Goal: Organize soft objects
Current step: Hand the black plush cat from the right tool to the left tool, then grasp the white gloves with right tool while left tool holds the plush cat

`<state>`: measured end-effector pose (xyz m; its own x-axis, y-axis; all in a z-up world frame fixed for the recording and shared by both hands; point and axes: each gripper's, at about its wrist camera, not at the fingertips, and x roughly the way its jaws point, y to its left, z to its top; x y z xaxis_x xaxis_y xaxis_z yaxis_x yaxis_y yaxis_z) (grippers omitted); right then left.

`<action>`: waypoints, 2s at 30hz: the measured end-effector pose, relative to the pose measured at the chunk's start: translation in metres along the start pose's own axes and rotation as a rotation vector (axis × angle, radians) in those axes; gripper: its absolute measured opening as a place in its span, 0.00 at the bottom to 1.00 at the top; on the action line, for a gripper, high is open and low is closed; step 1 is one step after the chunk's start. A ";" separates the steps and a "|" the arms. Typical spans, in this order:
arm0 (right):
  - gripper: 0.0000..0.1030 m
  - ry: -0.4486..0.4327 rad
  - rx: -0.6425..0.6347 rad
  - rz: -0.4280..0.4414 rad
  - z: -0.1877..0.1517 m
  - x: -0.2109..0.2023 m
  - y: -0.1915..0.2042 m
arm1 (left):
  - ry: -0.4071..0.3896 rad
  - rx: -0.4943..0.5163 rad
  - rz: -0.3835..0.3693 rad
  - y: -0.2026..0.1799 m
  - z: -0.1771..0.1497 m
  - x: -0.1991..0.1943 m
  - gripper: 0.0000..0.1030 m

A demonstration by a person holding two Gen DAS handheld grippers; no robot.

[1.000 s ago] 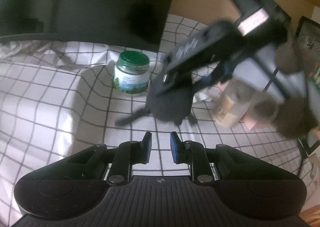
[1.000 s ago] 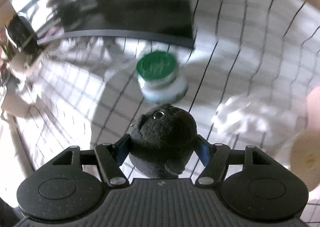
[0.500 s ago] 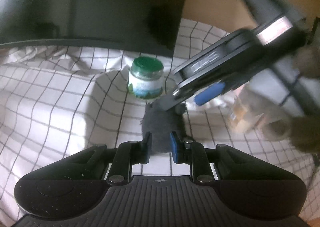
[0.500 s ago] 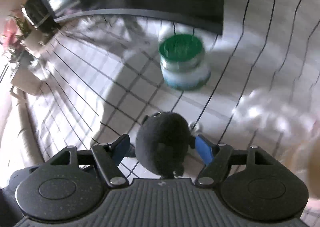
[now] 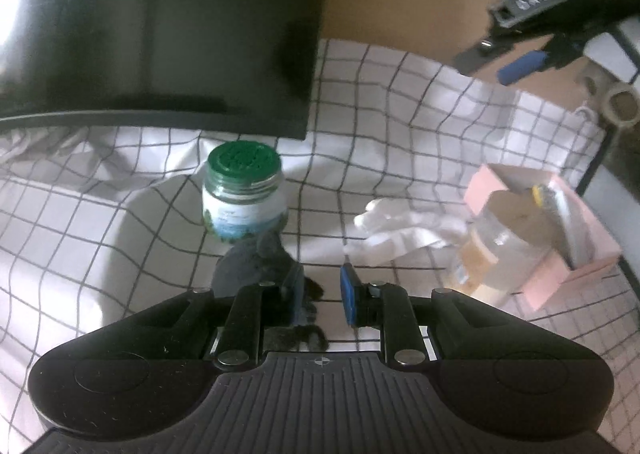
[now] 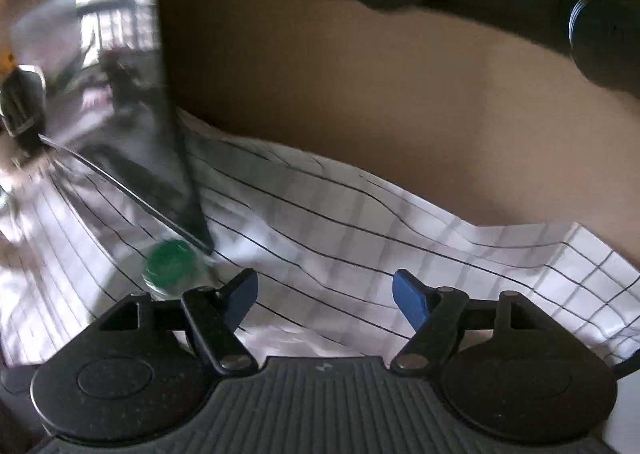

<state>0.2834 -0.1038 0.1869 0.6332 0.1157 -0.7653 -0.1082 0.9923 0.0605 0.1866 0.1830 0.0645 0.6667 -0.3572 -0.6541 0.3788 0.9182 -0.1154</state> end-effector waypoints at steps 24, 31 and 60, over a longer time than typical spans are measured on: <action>0.73 0.661 -0.085 0.057 -0.027 0.197 0.013 | -0.022 -0.155 0.154 0.062 -0.018 -0.017 0.25; 0.19 0.695 -0.255 0.027 -0.020 0.197 0.059 | -0.038 -0.217 0.152 0.083 -0.030 -0.032 0.25; 0.07 0.302 -0.284 0.142 -0.150 0.058 0.149 | 0.144 0.005 0.056 0.035 0.025 0.030 0.51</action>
<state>0.1889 0.0438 0.0552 0.3491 0.1897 -0.9177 -0.4109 0.9111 0.0321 0.2355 0.2005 0.0593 0.5878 -0.2771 -0.7600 0.3471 0.9350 -0.0724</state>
